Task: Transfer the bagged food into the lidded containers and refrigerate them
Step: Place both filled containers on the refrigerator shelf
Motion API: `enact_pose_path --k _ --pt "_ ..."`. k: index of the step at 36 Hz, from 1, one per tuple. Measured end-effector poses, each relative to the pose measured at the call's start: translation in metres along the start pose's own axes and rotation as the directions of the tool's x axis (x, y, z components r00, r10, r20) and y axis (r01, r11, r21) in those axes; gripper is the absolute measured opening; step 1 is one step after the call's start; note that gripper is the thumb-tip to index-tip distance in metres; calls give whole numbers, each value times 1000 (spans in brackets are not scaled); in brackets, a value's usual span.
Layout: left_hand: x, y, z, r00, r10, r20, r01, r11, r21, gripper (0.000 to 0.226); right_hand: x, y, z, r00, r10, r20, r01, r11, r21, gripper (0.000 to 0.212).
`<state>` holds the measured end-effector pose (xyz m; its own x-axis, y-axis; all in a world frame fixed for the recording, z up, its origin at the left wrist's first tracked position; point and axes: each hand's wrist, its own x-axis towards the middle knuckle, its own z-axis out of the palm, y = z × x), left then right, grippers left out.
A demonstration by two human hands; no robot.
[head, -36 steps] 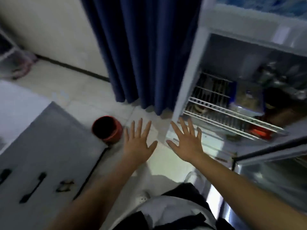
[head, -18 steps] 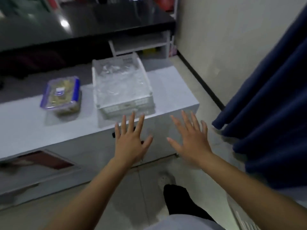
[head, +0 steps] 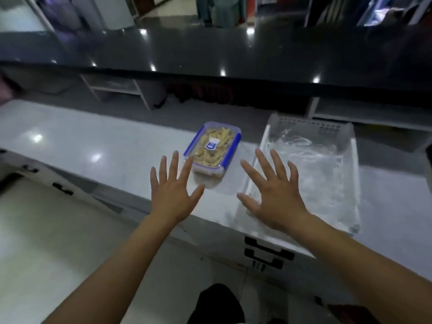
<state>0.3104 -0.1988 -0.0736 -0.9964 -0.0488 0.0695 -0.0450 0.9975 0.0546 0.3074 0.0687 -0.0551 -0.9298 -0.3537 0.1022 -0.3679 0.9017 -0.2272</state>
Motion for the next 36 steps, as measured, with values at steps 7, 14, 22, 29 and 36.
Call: enact_pose_path --k 7,14,22,29,36 --pt "69 -55 9 998 -54 26 54 998 -14 88 103 -44 38 994 -46 104 51 998 -43 78" --pt "137 -77 52 974 82 209 -59 991 -117 90 180 -53 78 937 186 297 -186 982 -27 78" --pt "139 -77 80 958 141 249 -31 916 -401 79 282 -21 66 869 302 391 -294 952 -84 75" --pt "163 -109 85 915 355 190 -288 907 -306 61 287 -31 72 813 451 367 -441 890 -117 79" --pt "215 -161 84 917 333 218 -270 923 -273 63 224 -80 66 691 660 295 -653 745 -138 82"
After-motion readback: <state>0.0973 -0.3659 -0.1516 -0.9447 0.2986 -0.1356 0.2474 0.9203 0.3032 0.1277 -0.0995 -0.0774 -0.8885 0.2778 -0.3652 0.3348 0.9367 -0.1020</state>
